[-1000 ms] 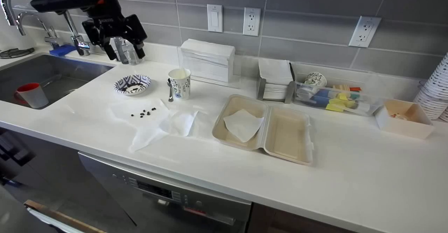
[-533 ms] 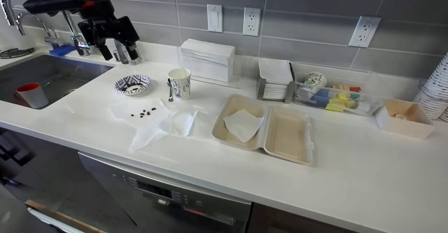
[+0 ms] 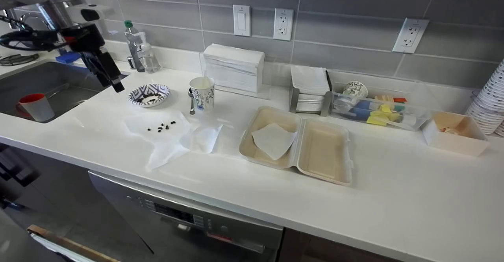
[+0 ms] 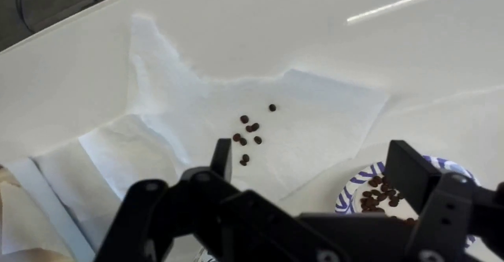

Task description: Fold the napkin on the left in half and put the napkin on the right in the food pack then pour the contents on the folded napkin into the coffee cup.

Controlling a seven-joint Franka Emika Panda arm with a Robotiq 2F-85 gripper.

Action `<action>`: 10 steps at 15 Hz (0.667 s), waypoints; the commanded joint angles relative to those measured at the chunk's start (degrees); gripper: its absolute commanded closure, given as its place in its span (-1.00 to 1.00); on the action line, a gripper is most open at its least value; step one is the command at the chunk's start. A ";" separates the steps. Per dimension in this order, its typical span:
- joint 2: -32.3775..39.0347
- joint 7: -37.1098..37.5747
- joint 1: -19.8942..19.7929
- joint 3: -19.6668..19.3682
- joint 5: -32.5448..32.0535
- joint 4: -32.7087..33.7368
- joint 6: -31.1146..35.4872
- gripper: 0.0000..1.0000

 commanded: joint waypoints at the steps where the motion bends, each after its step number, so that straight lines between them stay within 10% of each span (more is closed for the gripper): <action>1: 8.84 8.78 2.79 -1.12 -2.83 2.33 5.96 -1.00; 10: 8.45 5.04 6.65 -5.19 -1.08 1.16 7.92 -1.00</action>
